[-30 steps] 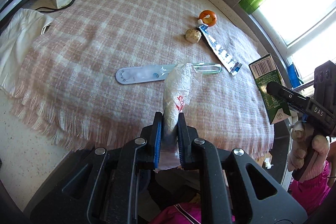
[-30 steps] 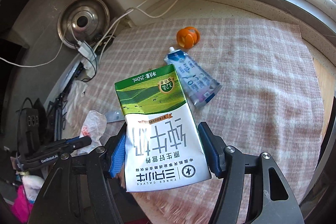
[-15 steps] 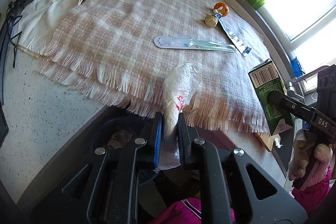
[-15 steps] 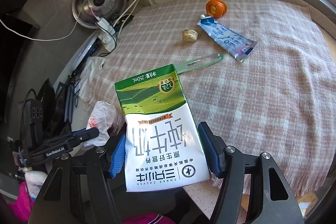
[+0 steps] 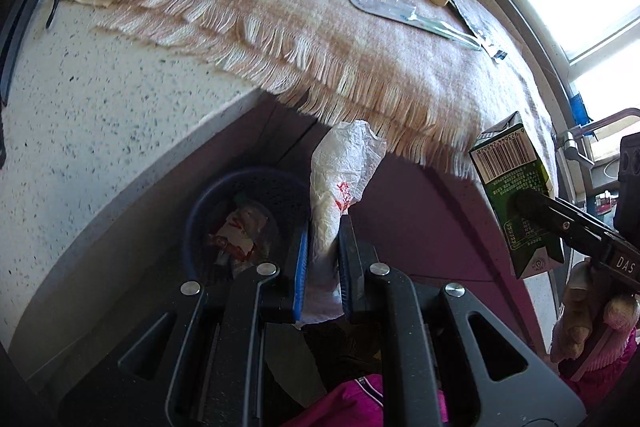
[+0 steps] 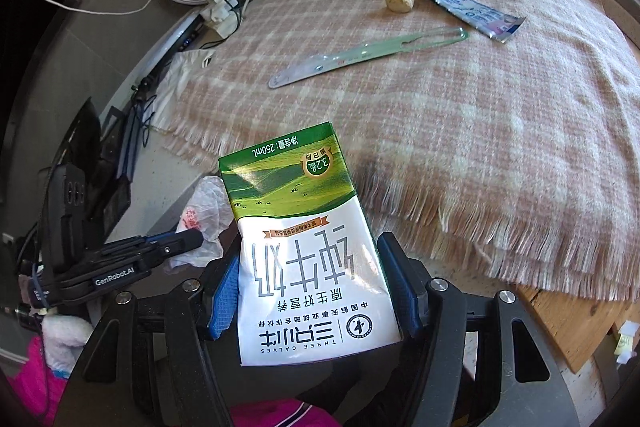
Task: Collect trash
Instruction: 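Carry the tissue and milk carton down over the blue wastebasket, then open both tools to drop the tissue and carton into the wastebasket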
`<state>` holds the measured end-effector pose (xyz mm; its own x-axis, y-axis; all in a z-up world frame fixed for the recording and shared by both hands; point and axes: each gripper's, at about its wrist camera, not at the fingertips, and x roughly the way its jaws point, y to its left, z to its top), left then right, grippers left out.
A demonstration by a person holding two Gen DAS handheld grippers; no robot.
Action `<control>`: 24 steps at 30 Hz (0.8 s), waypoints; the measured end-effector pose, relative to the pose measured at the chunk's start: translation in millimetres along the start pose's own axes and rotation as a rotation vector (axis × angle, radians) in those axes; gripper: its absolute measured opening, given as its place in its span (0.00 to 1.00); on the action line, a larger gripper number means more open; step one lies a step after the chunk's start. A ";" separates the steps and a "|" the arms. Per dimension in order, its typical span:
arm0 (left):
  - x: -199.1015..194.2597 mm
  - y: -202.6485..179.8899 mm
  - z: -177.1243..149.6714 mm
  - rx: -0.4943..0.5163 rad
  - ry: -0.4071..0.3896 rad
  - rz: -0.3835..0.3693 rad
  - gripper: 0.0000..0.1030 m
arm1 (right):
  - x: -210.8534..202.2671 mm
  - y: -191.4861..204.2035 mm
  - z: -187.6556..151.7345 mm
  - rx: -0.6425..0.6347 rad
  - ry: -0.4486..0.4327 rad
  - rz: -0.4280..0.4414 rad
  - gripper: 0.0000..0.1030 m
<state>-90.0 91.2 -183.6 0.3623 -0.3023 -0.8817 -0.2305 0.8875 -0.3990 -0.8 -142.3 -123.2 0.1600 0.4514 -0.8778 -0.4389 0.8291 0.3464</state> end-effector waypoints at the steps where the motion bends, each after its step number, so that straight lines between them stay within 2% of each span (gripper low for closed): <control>1: 2.8 3.4 -3.4 -0.005 0.008 0.001 0.12 | 3.6 2.2 -4.1 -0.001 0.008 -0.002 0.61; 11: 32.8 26.2 -32.1 -0.008 0.081 0.029 0.12 | 39.6 18.7 -41.0 -0.016 0.071 -0.033 0.61; 24: 83.7 35.4 -53.0 0.017 0.156 0.089 0.12 | 86.6 13.7 -74.5 -0.009 0.148 -0.090 0.61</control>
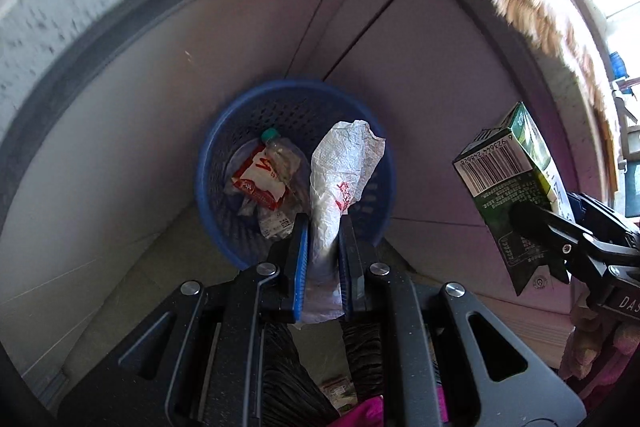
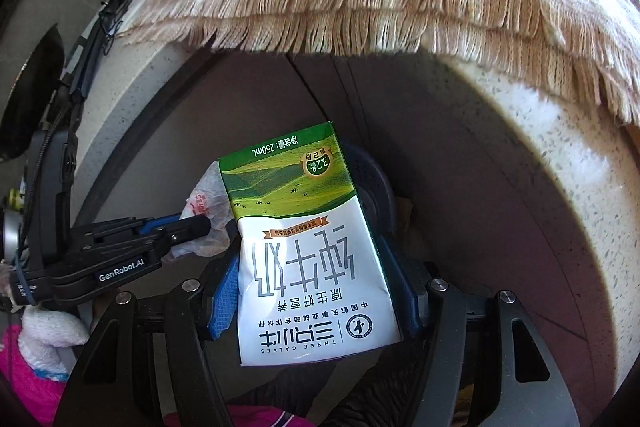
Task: Collect trash
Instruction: 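Open both tools to drop the tissue and carton into the wastebasket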
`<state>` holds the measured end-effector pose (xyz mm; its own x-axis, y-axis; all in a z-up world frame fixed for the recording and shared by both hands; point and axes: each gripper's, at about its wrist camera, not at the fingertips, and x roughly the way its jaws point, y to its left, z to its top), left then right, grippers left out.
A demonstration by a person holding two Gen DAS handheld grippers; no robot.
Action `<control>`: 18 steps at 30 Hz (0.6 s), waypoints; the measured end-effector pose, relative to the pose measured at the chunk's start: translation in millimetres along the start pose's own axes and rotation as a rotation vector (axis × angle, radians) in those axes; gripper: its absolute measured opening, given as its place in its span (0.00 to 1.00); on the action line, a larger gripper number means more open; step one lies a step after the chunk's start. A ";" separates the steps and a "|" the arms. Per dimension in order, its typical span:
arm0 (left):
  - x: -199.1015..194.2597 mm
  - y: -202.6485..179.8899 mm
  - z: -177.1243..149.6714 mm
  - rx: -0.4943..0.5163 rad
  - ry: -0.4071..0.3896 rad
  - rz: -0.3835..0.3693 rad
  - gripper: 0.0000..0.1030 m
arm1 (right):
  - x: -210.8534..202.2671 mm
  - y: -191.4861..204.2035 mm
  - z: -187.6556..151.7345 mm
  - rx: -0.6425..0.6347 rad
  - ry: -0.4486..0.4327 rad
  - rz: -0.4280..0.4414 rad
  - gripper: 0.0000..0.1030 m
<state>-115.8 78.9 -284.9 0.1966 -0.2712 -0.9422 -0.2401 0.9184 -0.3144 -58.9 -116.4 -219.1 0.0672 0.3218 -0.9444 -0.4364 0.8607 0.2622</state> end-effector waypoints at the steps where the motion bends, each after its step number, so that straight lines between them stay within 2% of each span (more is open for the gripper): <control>1: 5.0 0.2 -0.9 0.000 0.005 0.004 0.12 | 4.3 -0.2 -1.4 0.000 0.006 -0.003 0.61; 18: 61.1 19.7 -9.2 -0.051 0.061 0.041 0.12 | 71.7 6.8 -2.2 -0.041 0.061 -0.073 0.62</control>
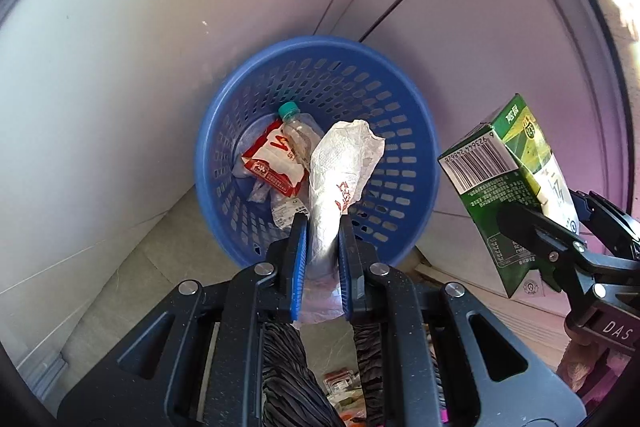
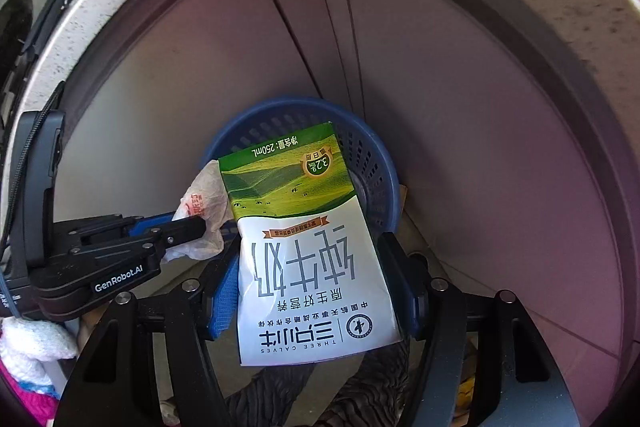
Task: Collect trash
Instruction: 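Open both tools to drop the tissue and carton into the wastebasket, then raise both tools back over the counter toward the remaining items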
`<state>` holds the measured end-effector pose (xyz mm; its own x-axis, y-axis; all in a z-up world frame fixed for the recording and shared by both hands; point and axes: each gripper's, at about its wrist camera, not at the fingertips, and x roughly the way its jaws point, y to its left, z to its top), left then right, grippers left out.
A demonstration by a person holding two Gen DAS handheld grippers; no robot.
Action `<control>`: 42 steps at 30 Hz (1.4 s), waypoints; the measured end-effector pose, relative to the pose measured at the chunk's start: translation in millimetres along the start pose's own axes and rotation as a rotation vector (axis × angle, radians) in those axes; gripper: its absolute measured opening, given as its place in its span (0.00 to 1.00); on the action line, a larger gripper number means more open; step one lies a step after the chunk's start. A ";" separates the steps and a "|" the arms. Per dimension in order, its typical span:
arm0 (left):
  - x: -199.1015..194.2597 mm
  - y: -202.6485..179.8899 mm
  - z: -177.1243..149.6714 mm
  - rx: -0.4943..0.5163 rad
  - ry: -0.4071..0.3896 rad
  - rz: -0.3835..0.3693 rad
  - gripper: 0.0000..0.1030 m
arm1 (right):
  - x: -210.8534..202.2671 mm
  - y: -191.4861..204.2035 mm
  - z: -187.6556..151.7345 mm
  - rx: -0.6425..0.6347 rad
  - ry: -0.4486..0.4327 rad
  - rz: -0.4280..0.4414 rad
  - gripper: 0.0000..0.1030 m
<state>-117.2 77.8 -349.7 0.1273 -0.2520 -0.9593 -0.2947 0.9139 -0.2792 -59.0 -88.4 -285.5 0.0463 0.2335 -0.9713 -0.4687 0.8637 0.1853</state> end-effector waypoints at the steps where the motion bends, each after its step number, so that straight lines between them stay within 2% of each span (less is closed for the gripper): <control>1: 1.7 1.0 0.4 -0.004 0.000 0.003 0.12 | 3.0 1.3 0.3 -0.003 0.003 -0.003 0.62; 7: 6.7 4.7 3.4 -0.007 0.004 0.027 0.12 | 14.9 5.1 0.1 -0.006 0.016 -0.023 0.62; 8: 6.5 5.6 3.8 -0.006 0.003 0.032 0.14 | 16.4 5.2 0.5 -0.004 0.017 -0.024 0.62; 10: 6.6 8.6 4.1 -0.006 -0.002 0.037 0.23 | 17.9 6.0 1.0 -0.004 0.022 -0.025 0.63; 12: 4.0 10.3 4.2 -0.011 -0.007 0.048 0.40 | 20.4 9.6 2.6 -0.008 0.024 -0.025 0.63; 14: 1.6 12.2 4.3 -0.013 -0.021 0.050 0.49 | 19.0 10.1 2.9 -0.016 0.023 -0.032 0.63; 33: -48.0 7.6 6.0 0.008 -0.075 0.057 0.49 | -14.4 3.6 13.3 -0.034 -0.004 -0.012 0.63; 42: -87.5 -6.1 6.8 0.020 -0.138 0.049 0.49 | -52.2 13.4 20.9 -0.068 -0.058 0.022 0.63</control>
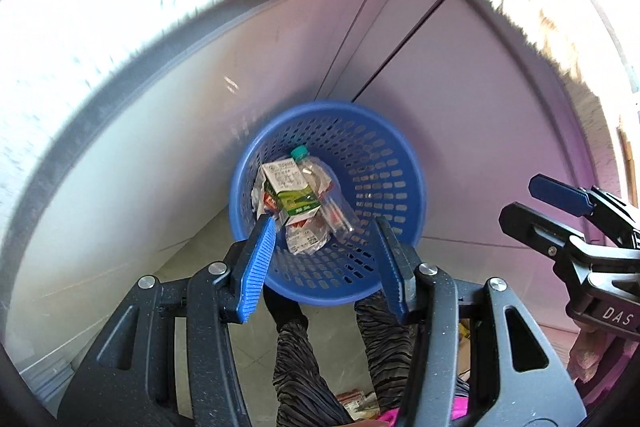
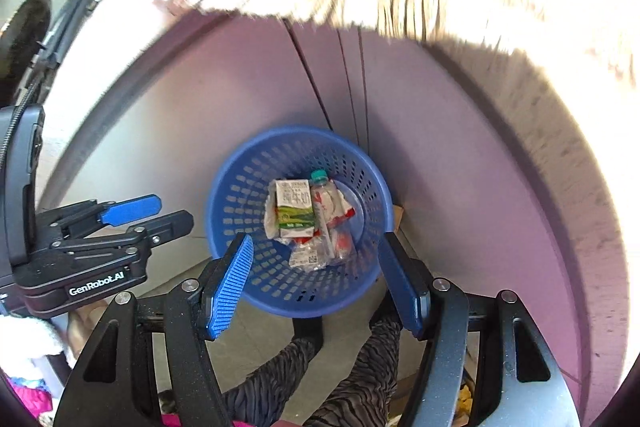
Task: Collect trash
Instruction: 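Raise both tools back over the counter toward the remaining items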
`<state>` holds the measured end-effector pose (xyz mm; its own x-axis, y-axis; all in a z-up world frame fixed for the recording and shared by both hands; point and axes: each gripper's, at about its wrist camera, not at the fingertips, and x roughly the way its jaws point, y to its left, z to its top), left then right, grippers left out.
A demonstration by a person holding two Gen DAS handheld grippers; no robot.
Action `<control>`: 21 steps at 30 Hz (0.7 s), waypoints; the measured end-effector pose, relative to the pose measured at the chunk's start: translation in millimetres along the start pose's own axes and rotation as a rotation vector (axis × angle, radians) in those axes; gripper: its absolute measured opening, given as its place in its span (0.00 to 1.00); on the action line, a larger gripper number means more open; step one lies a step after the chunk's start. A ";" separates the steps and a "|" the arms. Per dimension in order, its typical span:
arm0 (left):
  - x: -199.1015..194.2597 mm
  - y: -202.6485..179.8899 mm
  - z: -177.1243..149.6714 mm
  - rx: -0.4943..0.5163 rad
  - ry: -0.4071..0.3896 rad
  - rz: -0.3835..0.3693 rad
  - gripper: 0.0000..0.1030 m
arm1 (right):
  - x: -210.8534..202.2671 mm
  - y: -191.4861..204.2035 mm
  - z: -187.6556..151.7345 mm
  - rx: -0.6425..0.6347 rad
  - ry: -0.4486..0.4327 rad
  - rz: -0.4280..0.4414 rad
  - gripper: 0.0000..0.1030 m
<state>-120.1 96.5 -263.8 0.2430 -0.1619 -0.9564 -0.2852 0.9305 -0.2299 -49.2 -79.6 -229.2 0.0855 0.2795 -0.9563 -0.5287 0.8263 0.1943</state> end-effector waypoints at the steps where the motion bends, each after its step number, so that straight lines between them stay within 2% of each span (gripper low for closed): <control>1: -5.6 -1.4 1.5 -0.003 -0.012 -0.002 0.49 | -4.8 1.0 0.9 -0.002 -0.009 0.006 0.63; 11: -54.9 -25.9 24.5 0.043 -0.106 -0.010 0.49 | -64.3 -5.9 15.2 -0.008 -0.104 0.064 0.63; 21: -84.0 -61.9 62.3 0.101 -0.161 -0.047 0.49 | -123.1 -44.2 36.5 0.008 -0.201 0.099 0.63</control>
<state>-65.0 72.9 -158.0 0.4016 -0.1591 -0.9019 -0.1775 0.9526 -0.2471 -5.5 -132.7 -112.1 0.2003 0.4503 -0.8701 -0.5365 0.7935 0.2872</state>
